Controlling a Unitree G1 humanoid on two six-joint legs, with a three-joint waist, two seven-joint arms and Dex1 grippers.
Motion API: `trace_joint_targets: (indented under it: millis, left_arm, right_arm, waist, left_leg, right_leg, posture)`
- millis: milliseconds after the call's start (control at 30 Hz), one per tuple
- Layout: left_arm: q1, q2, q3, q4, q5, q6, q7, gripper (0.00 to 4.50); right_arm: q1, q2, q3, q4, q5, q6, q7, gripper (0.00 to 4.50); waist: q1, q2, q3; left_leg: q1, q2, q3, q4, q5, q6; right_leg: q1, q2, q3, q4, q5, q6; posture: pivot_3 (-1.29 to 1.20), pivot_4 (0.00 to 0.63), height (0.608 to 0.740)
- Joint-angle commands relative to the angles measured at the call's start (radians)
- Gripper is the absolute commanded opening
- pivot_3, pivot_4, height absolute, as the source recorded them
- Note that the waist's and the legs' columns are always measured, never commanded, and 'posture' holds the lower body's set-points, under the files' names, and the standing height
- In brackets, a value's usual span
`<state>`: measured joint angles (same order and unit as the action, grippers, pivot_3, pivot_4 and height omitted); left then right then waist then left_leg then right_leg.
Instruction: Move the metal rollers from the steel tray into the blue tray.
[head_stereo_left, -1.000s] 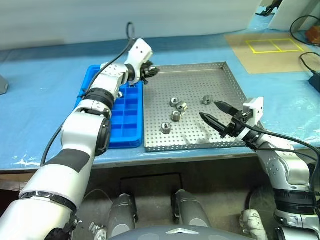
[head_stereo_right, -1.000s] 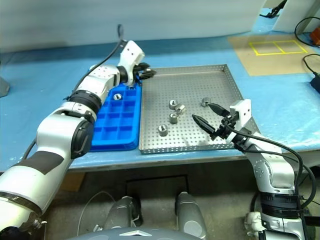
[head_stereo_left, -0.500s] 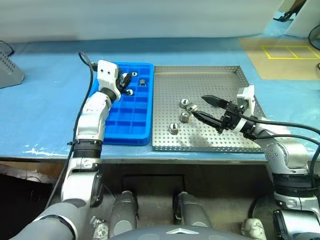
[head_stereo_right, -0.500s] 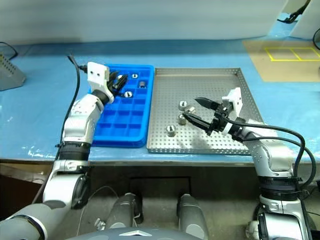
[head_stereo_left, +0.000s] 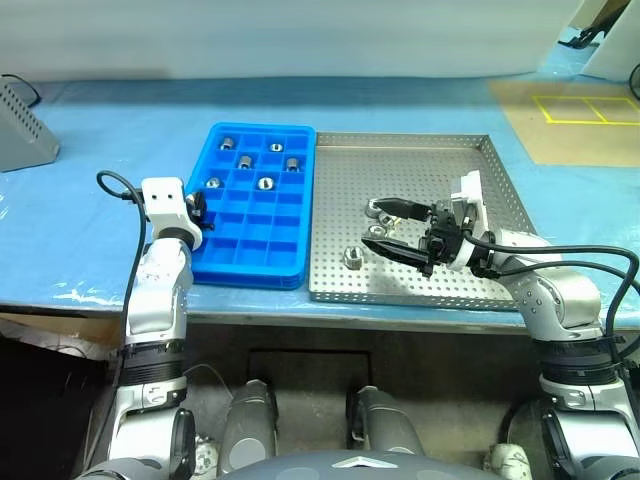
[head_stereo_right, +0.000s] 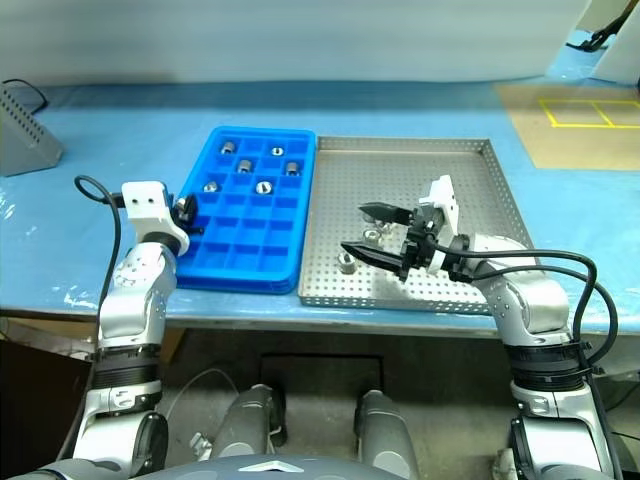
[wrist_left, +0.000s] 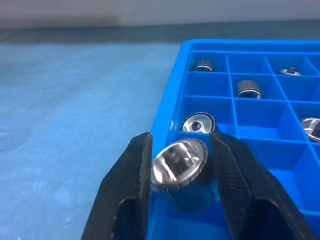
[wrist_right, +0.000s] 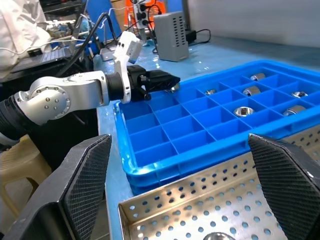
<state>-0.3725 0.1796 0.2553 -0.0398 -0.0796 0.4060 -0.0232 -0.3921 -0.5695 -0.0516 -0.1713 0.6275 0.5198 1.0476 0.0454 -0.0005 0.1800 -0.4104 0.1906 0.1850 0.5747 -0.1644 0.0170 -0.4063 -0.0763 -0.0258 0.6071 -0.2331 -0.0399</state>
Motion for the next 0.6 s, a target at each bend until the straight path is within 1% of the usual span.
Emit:
trace_joint_targets:
  millis: [33, 200, 233, 267, 333, 367, 400, 500, 600]
  left_arm:
    - [0.043, 0.015, 0.02, -0.063, -0.002, 0.054, 0.024, 1.64]
    - [0.071, 0.026, 0.012, -0.082, -0.025, 0.101, 0.006, 1.64]
    - [0.071, 0.028, 0.008, -0.083, -0.028, 0.11, 0.005, 2.03]
    - [0.071, 0.03, 0.006, -0.084, -0.03, 0.116, 0.004, 2.21]
    - [0.067, 0.032, -0.004, -0.085, -0.037, 0.113, -0.007, 2.8]
    - [0.062, 0.037, -0.016, -0.089, -0.036, 0.108, -0.016, 3.17]
    - [0.053, 0.042, -0.039, -0.1, -0.046, 0.092, -0.051, 3.42]
    - [0.024, 0.057, -0.093, -0.126, -0.066, 0.068, -0.13, 3.42]
    - [-0.023, 0.065, -0.111, -0.136, -0.096, 0.073, -0.177, 3.42]
  right_arm:
    - [-0.02, -0.004, 0.001, -0.017, 0.016, 0.002, 0.012, 4.5]
    - [-0.027, 0.0, 0.006, -0.011, 0.014, 0.004, 0.016, 4.5]
    - [-0.028, 0.001, 0.006, -0.01, 0.013, 0.004, 0.016, 4.5]
    - [-0.029, 0.002, 0.007, -0.01, 0.013, 0.004, 0.016, 4.5]
    - [-0.03, 0.003, 0.007, -0.01, 0.012, 0.006, 0.014, 4.5]
    - [-0.029, 0.003, 0.007, -0.009, 0.011, 0.007, 0.012, 4.5]
    - [-0.028, 0.003, 0.008, -0.006, 0.008, 0.006, 0.011, 4.5]
    - [-0.026, 0.004, 0.008, -0.002, 0.0, 0.003, 0.005, 4.5]
    - [-0.023, 0.004, 0.003, 0.002, -0.006, -0.002, -0.003, 4.5]
  waist:
    - [-0.004, 0.0, 0.0]
    - [-0.007, 0.0, 0.0]
    - [-0.006, 0.0, 0.0]
    - [-0.006, 0.0, 0.0]
    - [-0.006, 0.0, 0.0]
    - [-0.006, 0.0, 0.0]
    - [-0.006, 0.0, 0.0]
    - [-0.001, 0.0, 0.0]
    - [0.007, 0.0, 0.0]
  left_leg:
    - [0.0, 0.0, 0.0, 0.0, 0.0, 0.0]
    - [0.003, 0.001, -0.001, -0.006, 0.002, -0.004]
    - [0.005, 0.0, -0.001, -0.008, 0.003, -0.005]
    - [0.005, 0.0, -0.001, -0.009, 0.004, -0.006]
    - [0.006, 0.0, -0.001, -0.01, 0.005, -0.007]
    - [0.006, 0.0, -0.001, -0.01, 0.005, -0.007]
    - [0.006, 0.0, -0.001, -0.01, 0.005, -0.007]
    - [0.005, 0.0, -0.002, -0.01, 0.005, -0.007]
    - [0.005, 0.0, -0.002, -0.01, 0.005, -0.007]
  right_leg:
    - [0.0, 0.0, 0.0, 0.0, 0.0, 0.0]
    - [0.0, 0.002, 0.001, 0.0, 0.0, 0.0]
    - [0.0, 0.002, 0.001, 0.0, 0.0, 0.0]
    - [0.0, 0.002, 0.001, 0.0, 0.0, 0.0]
    - [0.0, 0.002, 0.001, 0.0, 0.0, 0.0]
    - [0.0, 0.002, 0.001, 0.0, 0.0, 0.0]
    - [0.0, 0.003, 0.001, 0.0, 0.0, 0.0]
    - [0.0, 0.002, 0.001, 0.0, 0.0, 0.0]
    - [0.0, 0.002, 0.0, 0.0, 0.0, 0.0]
  posture:
    - [-0.05, 0.15, 0.74]
    - [-0.05, 0.15, 0.74]
    - [-0.05, 0.15, 0.74]
    - [-0.05, 0.15, 0.74]
    - [-0.06, 0.15, 0.74]
    - [-0.06, 0.15, 0.74]
    - [-0.06, 0.15, 0.74]
    - [-0.07, 0.15, 0.74]
    - [-0.08, 0.15, 0.74]
